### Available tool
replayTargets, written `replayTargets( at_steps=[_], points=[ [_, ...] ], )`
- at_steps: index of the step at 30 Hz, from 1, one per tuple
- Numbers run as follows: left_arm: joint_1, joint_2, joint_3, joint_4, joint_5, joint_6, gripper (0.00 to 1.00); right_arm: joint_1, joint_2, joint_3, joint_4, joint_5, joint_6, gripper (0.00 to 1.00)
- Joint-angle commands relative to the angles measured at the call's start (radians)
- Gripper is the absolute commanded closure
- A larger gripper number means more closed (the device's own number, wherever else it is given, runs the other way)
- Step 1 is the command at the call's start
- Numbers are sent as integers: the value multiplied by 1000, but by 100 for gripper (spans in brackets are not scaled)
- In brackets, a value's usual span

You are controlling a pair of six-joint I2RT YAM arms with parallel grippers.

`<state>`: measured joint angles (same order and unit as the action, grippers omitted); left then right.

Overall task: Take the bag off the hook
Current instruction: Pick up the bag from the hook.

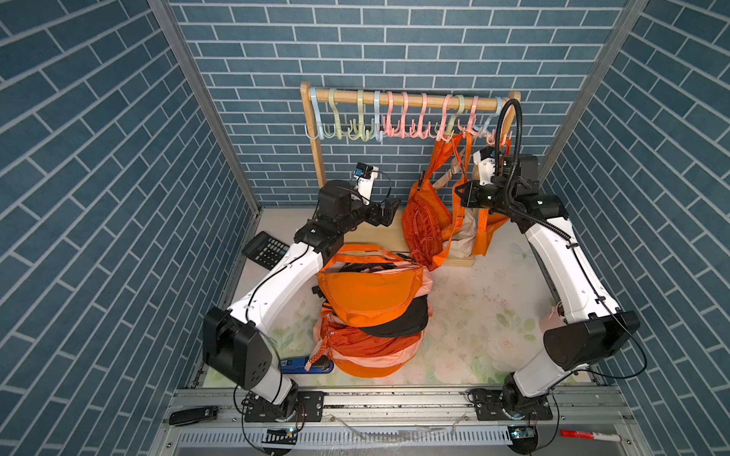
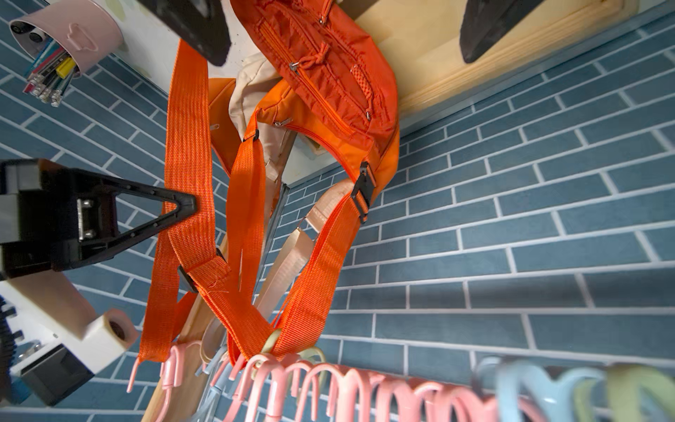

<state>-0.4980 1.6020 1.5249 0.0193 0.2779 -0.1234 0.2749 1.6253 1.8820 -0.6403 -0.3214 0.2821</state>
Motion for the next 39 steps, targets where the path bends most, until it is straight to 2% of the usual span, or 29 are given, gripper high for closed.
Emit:
replayTargets(
  at_steps=[1,11,18,32,39],
  points=[
    [-11,64,77,82,3,25,1,4,-51,-12,7,-13,-4,100],
    [-46,362,416,105,32,13,2,3,-101,-37,-11,-6,0,100],
    [-76,516,625,88,45,9,2,3,-146,-58,-15,4,5,100],
    [-103,691,865,79,20,-2,2,3,-196,-89,-21,1,3,100],
    [-100,724,904,74,-120,23,3,3,-225,-113,-4,-10,12,100]
  ],
)
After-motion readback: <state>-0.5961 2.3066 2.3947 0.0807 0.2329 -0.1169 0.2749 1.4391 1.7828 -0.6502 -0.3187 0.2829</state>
